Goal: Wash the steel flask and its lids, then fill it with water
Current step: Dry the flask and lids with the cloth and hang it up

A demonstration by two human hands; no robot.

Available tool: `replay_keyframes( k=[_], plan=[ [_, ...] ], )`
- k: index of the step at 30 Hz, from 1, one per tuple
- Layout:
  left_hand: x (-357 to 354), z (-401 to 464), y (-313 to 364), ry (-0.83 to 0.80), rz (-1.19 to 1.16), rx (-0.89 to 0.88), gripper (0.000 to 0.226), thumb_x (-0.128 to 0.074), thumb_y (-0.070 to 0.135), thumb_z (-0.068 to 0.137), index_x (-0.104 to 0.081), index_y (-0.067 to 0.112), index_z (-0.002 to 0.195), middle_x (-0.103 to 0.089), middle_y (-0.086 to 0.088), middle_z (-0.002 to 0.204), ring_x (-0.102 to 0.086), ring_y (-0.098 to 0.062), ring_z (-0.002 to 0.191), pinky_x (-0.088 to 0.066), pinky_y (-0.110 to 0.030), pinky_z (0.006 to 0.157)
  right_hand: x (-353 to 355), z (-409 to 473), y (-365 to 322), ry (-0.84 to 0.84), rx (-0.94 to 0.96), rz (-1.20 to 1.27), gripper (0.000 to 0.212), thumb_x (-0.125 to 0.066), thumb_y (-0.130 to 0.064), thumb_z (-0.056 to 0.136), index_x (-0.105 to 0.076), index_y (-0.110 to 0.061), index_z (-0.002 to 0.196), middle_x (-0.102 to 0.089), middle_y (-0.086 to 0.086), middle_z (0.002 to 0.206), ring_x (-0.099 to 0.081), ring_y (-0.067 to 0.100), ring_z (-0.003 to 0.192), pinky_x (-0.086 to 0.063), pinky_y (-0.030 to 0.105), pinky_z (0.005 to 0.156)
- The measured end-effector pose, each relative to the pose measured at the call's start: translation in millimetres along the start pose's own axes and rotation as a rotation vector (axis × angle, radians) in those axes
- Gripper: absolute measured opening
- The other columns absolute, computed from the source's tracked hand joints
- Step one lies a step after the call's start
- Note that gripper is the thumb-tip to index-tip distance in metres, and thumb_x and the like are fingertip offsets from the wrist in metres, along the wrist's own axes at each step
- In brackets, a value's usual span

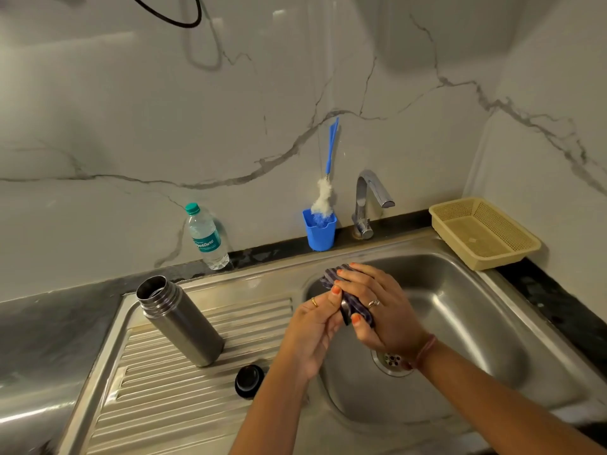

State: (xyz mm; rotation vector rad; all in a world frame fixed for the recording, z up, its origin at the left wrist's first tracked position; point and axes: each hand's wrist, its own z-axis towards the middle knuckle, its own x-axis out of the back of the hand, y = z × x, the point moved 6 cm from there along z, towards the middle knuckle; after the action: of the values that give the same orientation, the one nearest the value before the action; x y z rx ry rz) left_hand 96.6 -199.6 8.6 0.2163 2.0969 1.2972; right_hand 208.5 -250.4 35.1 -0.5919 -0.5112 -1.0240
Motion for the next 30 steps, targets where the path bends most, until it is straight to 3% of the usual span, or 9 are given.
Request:
replay_keyframes(
  k=[3,7,10,15,19,21,24,26,30],
  plan=[
    [-2.0,-0.6,-2.5,0.024,0.045,-0.005,0.021,-0.065,0.023,0.088,-0.075,0.011,0.074,-0.069,-0.009,0.079,-0.063,-0.012,0.069,-0.054,-0.023,0.07,-6.8,2.7,6.5,-0.052,-0.082,0.08,0.039,-0.043,-0.028,0.086,-0.058,-0.009,0.117,-0.063,0.007,0.118,-0.057,0.019,0.112,-0.046,0.033,0.096],
    [-4.1,-1.4,2.3,0.017,0.329,-0.16,0.024,-0.058,0.016,0.098,-0.076,0.005,0.087,-0.075,-0.013,0.084,-0.07,-0.014,0.078,-0.053,-0.019,0.073,-9.8,18.6,16.4,-0.143,-0.495,0.323,0.038,-0.031,-0.041,0.091,-0.059,-0.016,0.097,-0.062,-0.003,0.085,-0.06,0.005,0.077,-0.05,0.018,0.068],
    [-2.2,1.9,1.6,-0.011,0.701,-0.395,0.028,-0.06,0.024,0.098,-0.073,0.0,0.09,-0.067,-0.022,0.086,-0.058,-0.02,0.074,-0.046,-0.028,0.074,-14.1,30.7,30.4,-0.367,-0.782,0.41,0.042,-0.028,-0.036,0.1,-0.053,-0.012,0.076,-0.055,0.002,0.067,-0.053,0.015,0.064,-0.039,0.023,0.059],
    [-10.5,-3.9,-0.9,-0.123,1.208,-0.909,0.03,-0.052,0.032,0.098,-0.077,0.014,0.098,-0.069,0.008,0.092,-0.061,-0.002,0.085,-0.046,-0.022,0.087,-16.0,24.5,44.9,-0.77,-1.184,0.56,0.051,-0.018,-0.048,0.098,-0.048,-0.015,0.073,-0.055,0.006,0.067,-0.052,0.018,0.066,-0.042,0.029,0.066],
    [-8.3,-5.1,2.0,-0.001,1.101,-0.875,0.023,-0.056,0.025,0.095,-0.076,0.015,0.095,-0.064,0.014,0.087,-0.057,0.01,0.08,-0.042,-0.006,0.076,-6.8,31.2,32.3,-0.526,-0.988,0.329,0.051,-0.016,-0.042,0.102,-0.051,-0.015,0.076,-0.055,0.004,0.069,-0.053,0.014,0.065,-0.043,0.025,0.063],
    [-4.1,-5.3,0.5,0.081,0.956,-0.739,0.017,-0.059,0.02,0.094,-0.073,0.023,0.087,-0.066,0.007,0.081,-0.061,-0.002,0.076,-0.047,-0.012,0.07,-1.8,26.3,13.5,-0.302,-0.736,0.106,0.049,-0.019,-0.046,0.101,-0.056,-0.016,0.092,-0.06,0.002,0.081,-0.059,0.011,0.073,-0.051,0.026,0.065],
    [1.7,-5.6,-7.1,0.139,0.572,-0.396,0.021,-0.055,0.01,0.098,-0.075,0.01,0.09,-0.071,-0.015,0.086,-0.065,-0.025,0.081,-0.055,-0.033,0.078,-6.1,-0.7,-12.9,-0.123,-0.463,-0.106,0.05,-0.028,-0.048,0.097,-0.052,-0.015,0.127,-0.058,0.003,0.119,-0.055,0.016,0.108,-0.05,0.029,0.089],
    [-2.4,-9.5,-11.7,0.118,0.377,-0.246,0.024,-0.052,0.008,0.099,-0.076,0.007,0.096,-0.075,-0.012,0.091,-0.069,-0.018,0.085,-0.056,-0.026,0.078,-7.1,-14.3,-19.2,-0.056,-0.386,-0.126,0.051,-0.036,-0.043,0.095,-0.045,-0.014,0.136,-0.05,0.005,0.135,-0.044,0.022,0.127,-0.04,0.034,0.101],
    [-4.5,-13.4,-9.4,0.049,0.38,-0.245,0.022,-0.055,0.011,0.098,-0.077,0.011,0.096,-0.076,-0.007,0.092,-0.069,-0.01,0.086,-0.052,-0.022,0.081,-4.8,-9.5,-15.2,-0.056,-0.363,-0.07,0.046,-0.038,-0.042,0.095,-0.055,-0.014,0.126,-0.058,0.003,0.122,-0.053,0.017,0.114,-0.046,0.028,0.094]
  ],
)
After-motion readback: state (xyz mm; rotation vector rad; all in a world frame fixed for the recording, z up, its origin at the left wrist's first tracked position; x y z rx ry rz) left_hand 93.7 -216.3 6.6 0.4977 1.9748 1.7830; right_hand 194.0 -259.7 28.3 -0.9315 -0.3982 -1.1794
